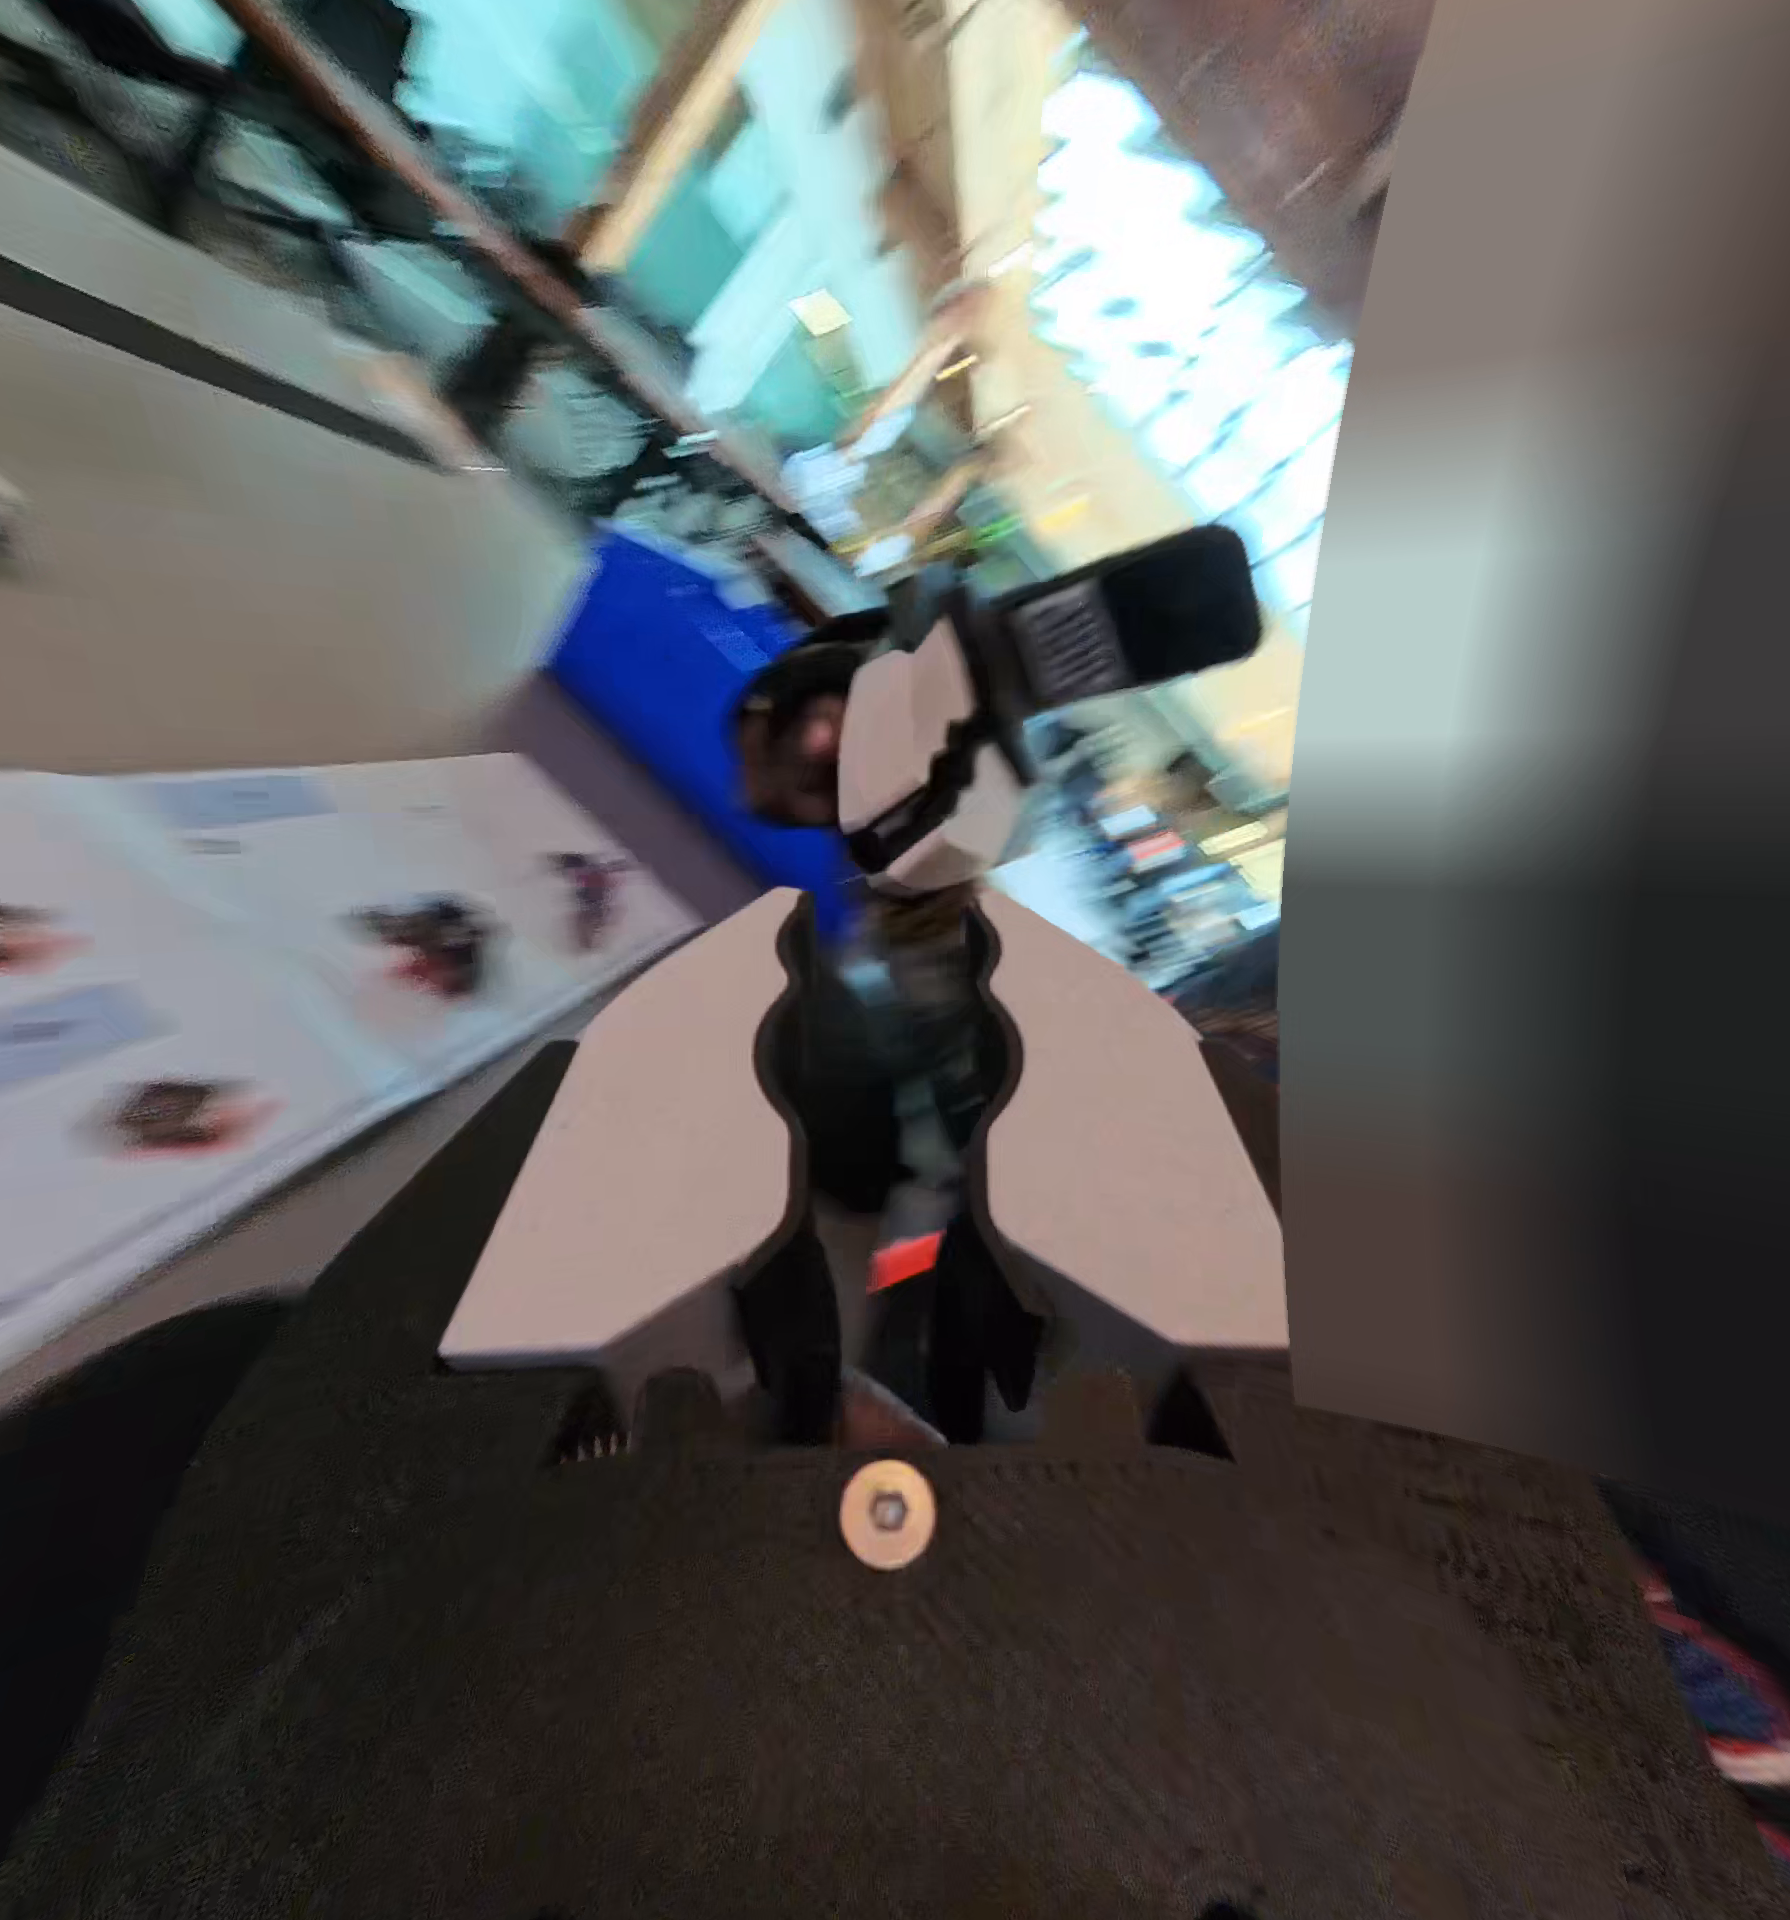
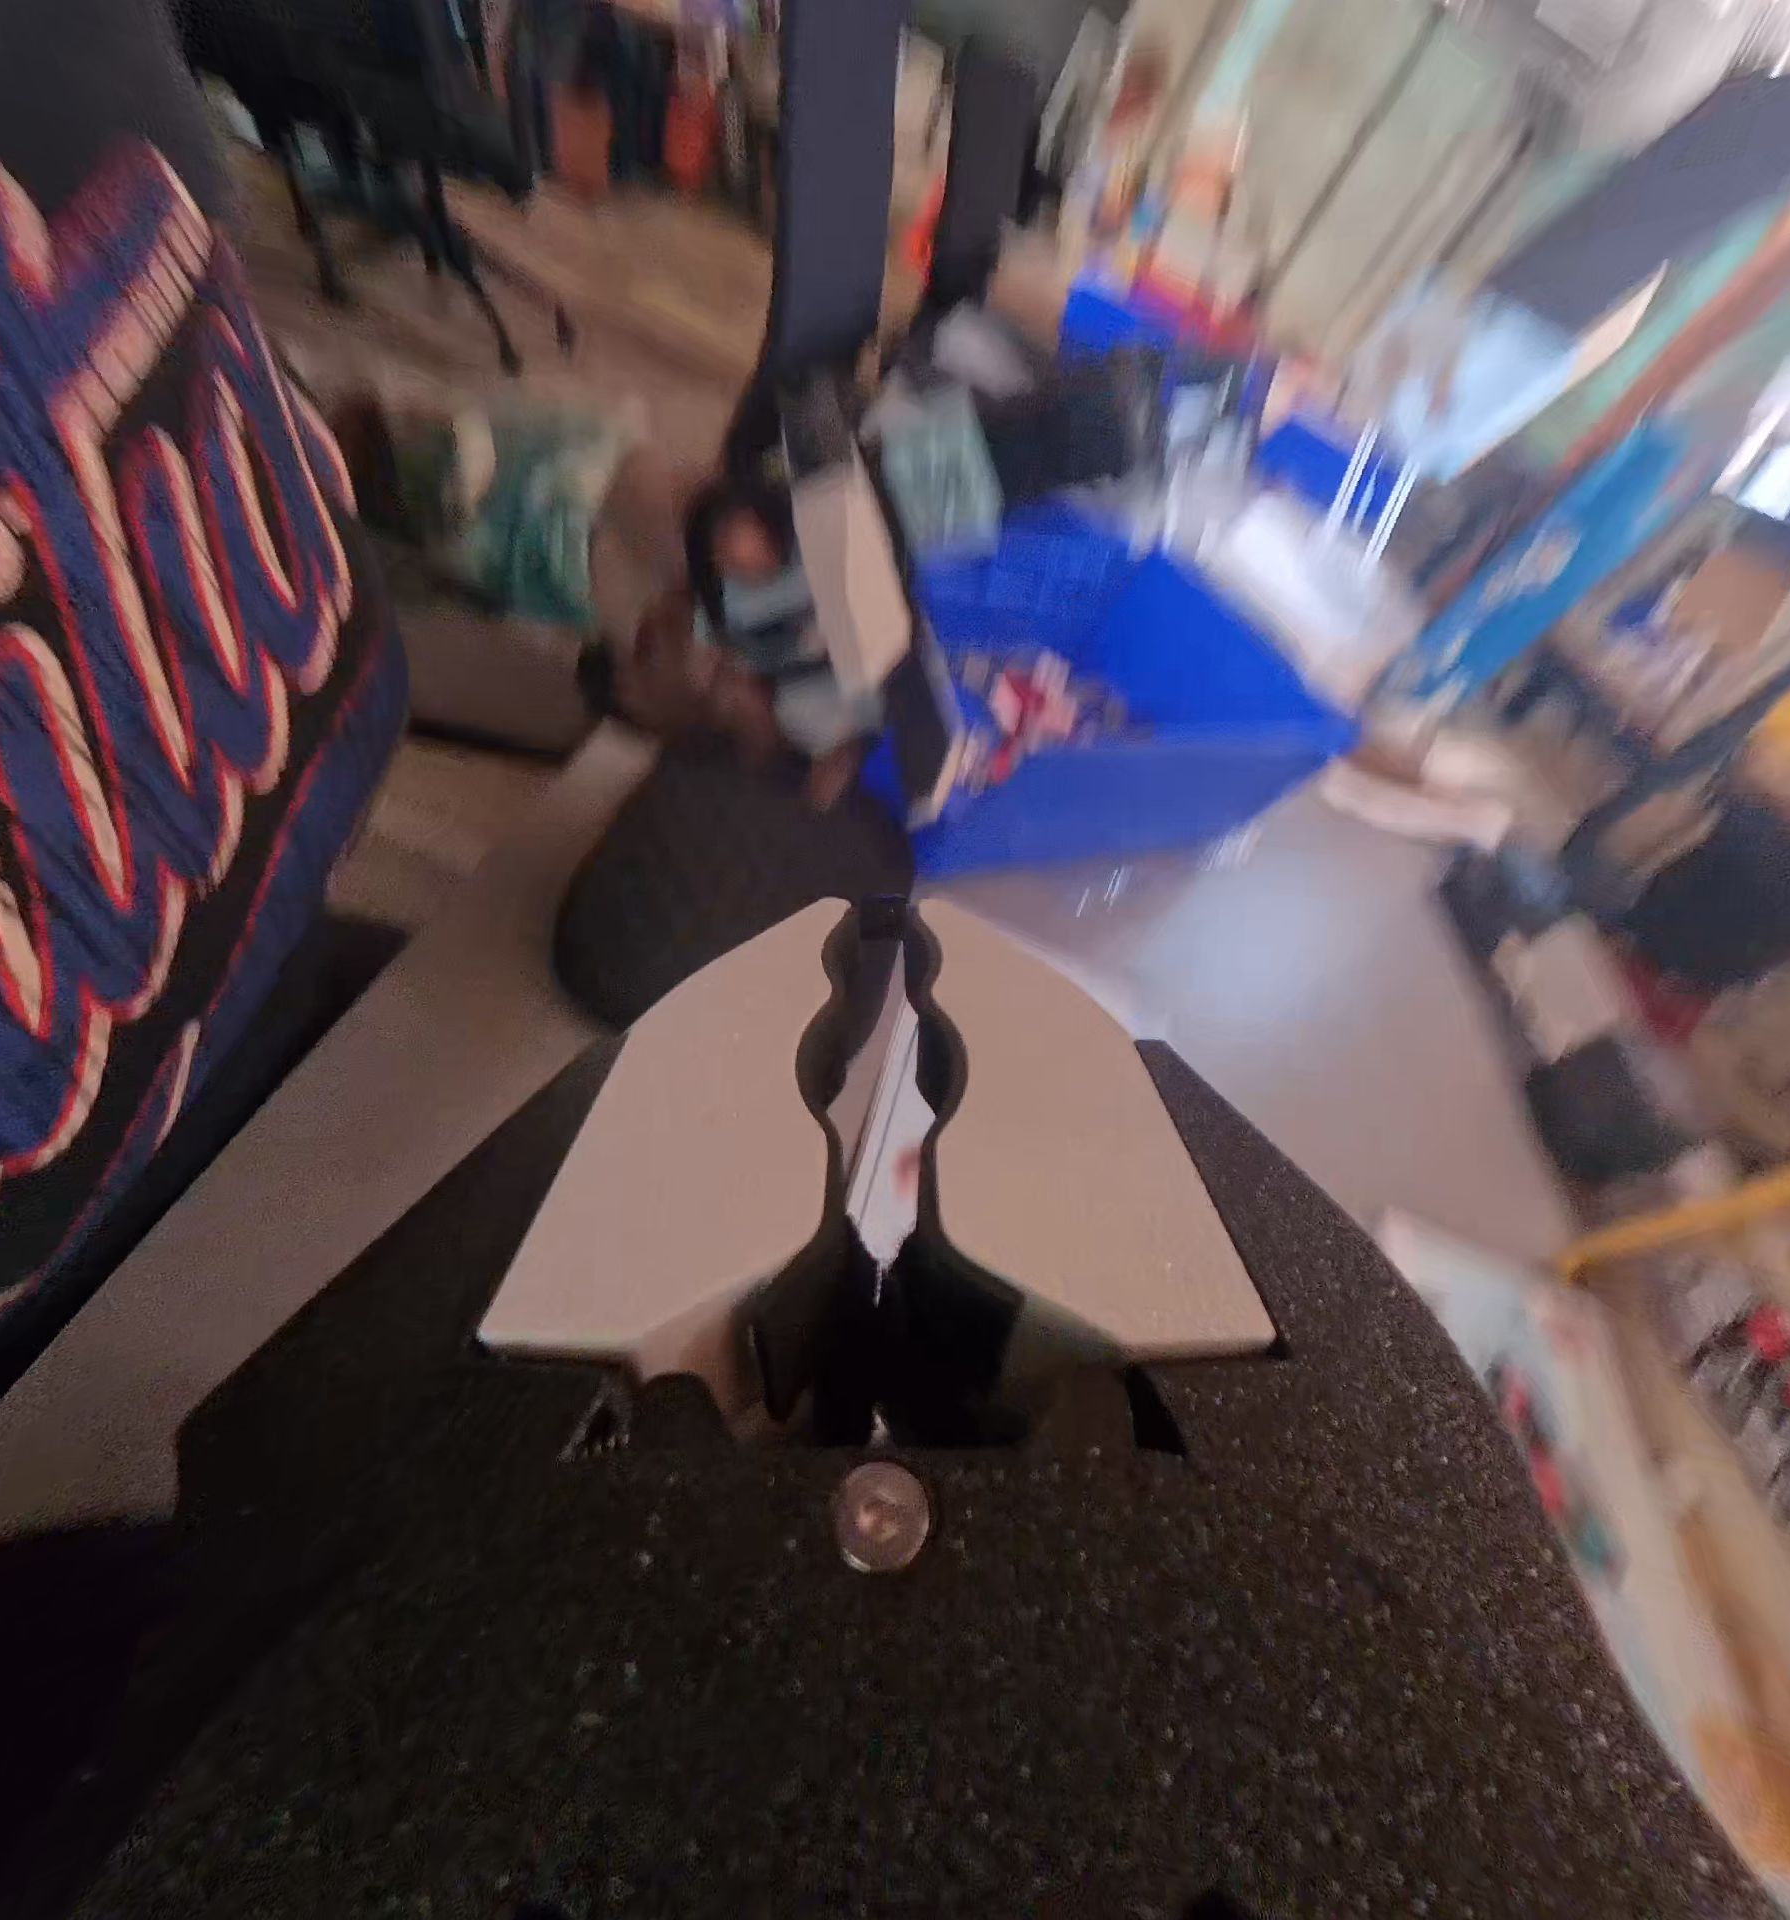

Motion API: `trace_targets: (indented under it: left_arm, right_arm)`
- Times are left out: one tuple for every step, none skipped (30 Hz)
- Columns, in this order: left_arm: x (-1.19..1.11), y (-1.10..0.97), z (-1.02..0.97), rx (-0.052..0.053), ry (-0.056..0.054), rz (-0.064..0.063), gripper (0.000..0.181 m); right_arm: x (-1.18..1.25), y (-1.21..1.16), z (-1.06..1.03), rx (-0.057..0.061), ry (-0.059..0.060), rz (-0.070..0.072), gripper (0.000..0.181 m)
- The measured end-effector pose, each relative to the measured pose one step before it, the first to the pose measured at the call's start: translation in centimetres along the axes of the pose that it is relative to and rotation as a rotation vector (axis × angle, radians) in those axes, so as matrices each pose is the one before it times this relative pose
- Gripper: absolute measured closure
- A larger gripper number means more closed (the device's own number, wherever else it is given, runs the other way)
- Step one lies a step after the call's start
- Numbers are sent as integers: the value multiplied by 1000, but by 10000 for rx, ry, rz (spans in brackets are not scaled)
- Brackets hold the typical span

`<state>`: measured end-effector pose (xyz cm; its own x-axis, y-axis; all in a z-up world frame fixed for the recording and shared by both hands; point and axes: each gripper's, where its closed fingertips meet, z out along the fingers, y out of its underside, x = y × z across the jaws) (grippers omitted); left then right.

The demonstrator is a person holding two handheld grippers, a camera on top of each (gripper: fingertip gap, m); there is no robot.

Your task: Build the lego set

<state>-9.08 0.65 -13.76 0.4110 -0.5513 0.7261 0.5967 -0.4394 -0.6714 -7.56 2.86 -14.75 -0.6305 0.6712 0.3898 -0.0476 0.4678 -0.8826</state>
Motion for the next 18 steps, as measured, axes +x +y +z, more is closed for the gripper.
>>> trace_targets:
  left_arm:
    - [-1169,0,-1186,-597,-1628,1405,153]
    - [-1328,62,-1319,-646,-1660,1386,151]
    - [-1383,71,-1352,-591,-1540,1226,149]
    - [-1281,51,-1240,-462,-1275,996,146]
    - [-1063,-2,-1047,-308,-952,732,145]
    - [-869,-39,-825,-203,-688,458,144]
    - [-652,3,-596,-148,-453,239,144]
    - [-418,98,-413,-119,-245,116,144]
    - [-298,197,-238,-96,-133,54,144]
    - [-295,313,-93,-104,-106,12,144]
    - [-310,430,-17,-149,-101,-22,144]
    - [-272,467,36,-171,-90,-46,144]
    - [-224,413,51,-145,-65,-54,144]
    - [-117,304,44,-83,-18,-46,144]
    - [-48,162,34,-21,20,-32,144]
    - [-49,81,9,9,14,-13,144]
    - [-74,21,-6,21,-23,11,144]
    - [-121,-35,-37,38,-52,25,144]
  right_arm:
    - [-381,2540,101,-1350,-273,721,173]
    - [-288,2711,546,-1463,-196,687,173]
    - [-329,2224,925,-1205,-205,521,173]
    - [-347,1415,1081,-787,-236,402,173]
    - [-257,766,1036,-450,-189,357,173]
    - [-136,506,907,-334,-142,336,173]
    - [-45,510,767,-389,-79,246,173]
    - [-9,567,639,-459,-44,108,173]
    - [-97,445,508,-383,-79,6,173]
    - [-95,212,389,-196,-78,23,173]
    - [-68,111,283,-119,-67,51,173]
    - [-94,139,224,-128,-78,20,173]
    - [-80,141,183,-123,-55,-26,173]
    - [-4,81,133,-83,14,-30,173]
    - [-10,0,82,-17,12,-15,173]
    - [-89,-156,16,97,-62,-6,173]
    - [-74,-98,29,84,-75,9,171]
    - [32,-22,44,60,-33,61,170]
